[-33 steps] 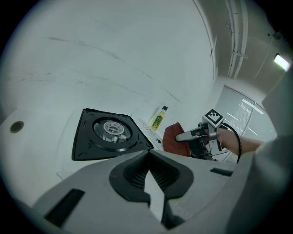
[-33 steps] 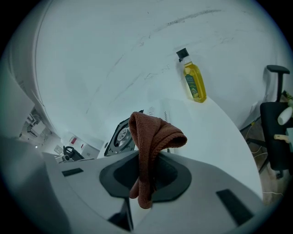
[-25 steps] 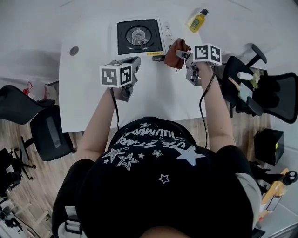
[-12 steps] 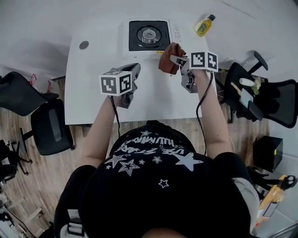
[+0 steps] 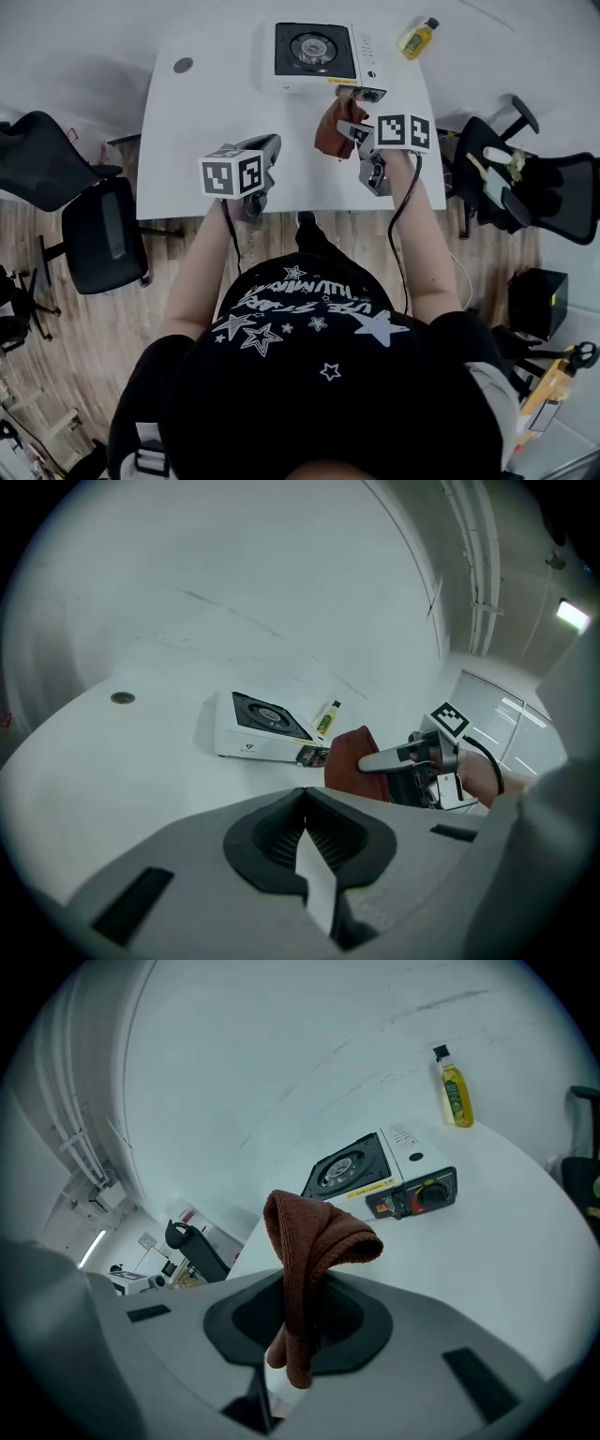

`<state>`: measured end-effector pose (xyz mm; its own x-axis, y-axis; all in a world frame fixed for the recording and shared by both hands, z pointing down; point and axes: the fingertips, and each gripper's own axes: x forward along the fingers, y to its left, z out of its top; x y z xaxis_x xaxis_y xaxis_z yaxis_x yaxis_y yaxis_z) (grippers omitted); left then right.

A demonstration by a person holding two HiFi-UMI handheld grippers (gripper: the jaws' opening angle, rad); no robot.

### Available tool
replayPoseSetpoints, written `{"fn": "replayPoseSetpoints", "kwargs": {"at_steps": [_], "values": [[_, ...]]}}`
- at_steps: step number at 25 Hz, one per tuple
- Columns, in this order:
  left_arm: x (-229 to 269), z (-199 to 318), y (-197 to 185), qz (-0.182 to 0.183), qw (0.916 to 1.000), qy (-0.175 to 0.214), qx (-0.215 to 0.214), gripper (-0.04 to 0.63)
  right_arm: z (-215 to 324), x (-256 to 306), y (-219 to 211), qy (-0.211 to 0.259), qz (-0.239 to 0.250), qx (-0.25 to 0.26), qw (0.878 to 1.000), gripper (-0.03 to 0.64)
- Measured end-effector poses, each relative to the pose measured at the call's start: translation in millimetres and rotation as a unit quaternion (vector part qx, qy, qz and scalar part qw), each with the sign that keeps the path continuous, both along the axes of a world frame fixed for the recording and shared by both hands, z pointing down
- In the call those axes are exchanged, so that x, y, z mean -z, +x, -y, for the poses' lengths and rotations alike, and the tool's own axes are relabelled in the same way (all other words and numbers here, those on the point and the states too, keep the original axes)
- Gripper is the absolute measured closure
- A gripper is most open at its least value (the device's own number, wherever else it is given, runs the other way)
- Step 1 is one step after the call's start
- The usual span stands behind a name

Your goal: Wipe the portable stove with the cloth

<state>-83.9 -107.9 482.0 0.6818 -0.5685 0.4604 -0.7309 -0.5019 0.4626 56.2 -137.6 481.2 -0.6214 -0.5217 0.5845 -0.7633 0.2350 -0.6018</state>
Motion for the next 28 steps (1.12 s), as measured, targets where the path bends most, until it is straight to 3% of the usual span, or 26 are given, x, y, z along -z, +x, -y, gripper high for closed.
{"fn": "replayPoseSetpoints", "kwargs": {"at_steps": [11,16,24,28], "values": [[2,-67,-25,-0.013,0.9998,0.011,0.003,0.588,-77,0,-36,0.035,-0.03,-0.012,0.999,0.557],[4,-91,-29,-0.02,0.9997,0.014,-0.002,0.588,-106,6,-42,0.071,-0.039,-0.03,0.996,0.557],[1,-120,-22,-0.02,0.9997,0.013,-0.009,0.588,-138,13,-54,0.145,-0.048,-0.001,0.988,0.557],[4,-130,-21,-0.019,0.9997,0.016,-0.002,0.588,-146,20,-44,0.171,-0.047,-0.017,0.984,0.557]]}}
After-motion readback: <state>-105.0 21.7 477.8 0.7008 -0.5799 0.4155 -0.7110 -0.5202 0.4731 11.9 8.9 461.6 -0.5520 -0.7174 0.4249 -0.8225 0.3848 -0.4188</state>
